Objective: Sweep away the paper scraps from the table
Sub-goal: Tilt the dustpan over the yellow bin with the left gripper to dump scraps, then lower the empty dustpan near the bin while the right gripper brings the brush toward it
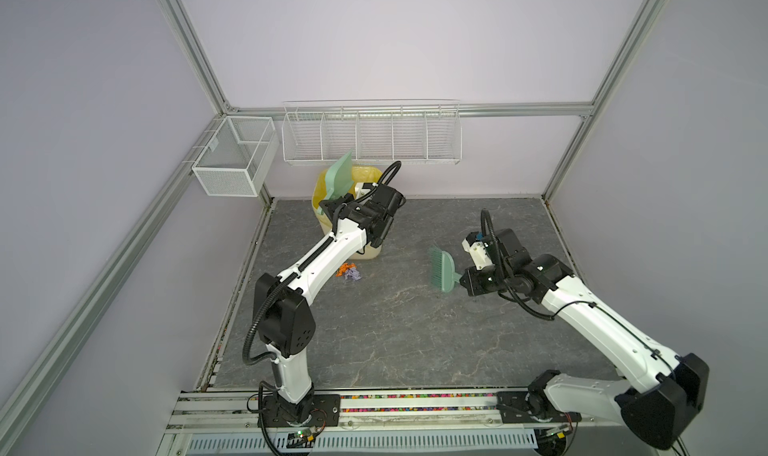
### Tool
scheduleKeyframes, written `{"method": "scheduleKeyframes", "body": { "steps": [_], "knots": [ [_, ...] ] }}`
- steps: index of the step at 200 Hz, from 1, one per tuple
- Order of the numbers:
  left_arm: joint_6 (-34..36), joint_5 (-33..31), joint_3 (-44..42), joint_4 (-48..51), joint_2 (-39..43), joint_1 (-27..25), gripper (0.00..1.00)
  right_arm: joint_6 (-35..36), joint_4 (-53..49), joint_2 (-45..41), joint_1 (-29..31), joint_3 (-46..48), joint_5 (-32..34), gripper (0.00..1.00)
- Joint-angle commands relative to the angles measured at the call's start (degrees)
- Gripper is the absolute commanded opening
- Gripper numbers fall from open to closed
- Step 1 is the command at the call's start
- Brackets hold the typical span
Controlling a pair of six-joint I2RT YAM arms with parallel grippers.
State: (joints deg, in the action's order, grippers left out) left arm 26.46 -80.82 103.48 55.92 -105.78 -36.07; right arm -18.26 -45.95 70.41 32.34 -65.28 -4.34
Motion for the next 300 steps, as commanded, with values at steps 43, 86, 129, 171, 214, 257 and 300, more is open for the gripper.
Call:
{"method": "scheduleKeyframes", "body": {
  "steps": [43, 86, 129, 171, 214, 257, 300],
  "knots": [
    [-18.79, 17.79, 14.38, 18.98, -0.67, -0.31, 0.00, -0.85, 1.37, 0.25, -0.26, 0.06, -1.92, 0.07],
    [-25.09, 29.60, 21.50, 25.30, -0.67, -0.23, 0.00, -2.69, 2.99, 1.37, -0.28, -0.37, -3.17, 0.07],
    [-29.62, 41.12, 26.38, 31.57, 1.27, -0.22, 0.00, -6.42, 9.18, 1.37, -0.17, 1.07, -7.75, 0.07],
    [-31.66, 50.34, 22.39, 31.74, 4.95, -0.27, 0.00, -10.30, 12.84, 3.83, 0.51, 1.73, -11.42, 0.07],
    [-33.48, 57.82, 14.31, 27.58, 10.50, -0.25, 0.00, -12.94, 15.63, 6.38, 1.96, 1.27, -13.77, 0.07],
    [-34.37, 60.26, 5.86, 23.94, 14.70, -0.09, 0.00, -18.08, 21.29, 8.17, 6.44, 3.38, -14.66, 0.07],
    [-35.15, 65.24, 1.20, 22.22, 18.20, 2.32, 0.00, -22.10, 25.22, 10.15, 10.26, 3.13, -14.81, 0.07]
  ]
}}
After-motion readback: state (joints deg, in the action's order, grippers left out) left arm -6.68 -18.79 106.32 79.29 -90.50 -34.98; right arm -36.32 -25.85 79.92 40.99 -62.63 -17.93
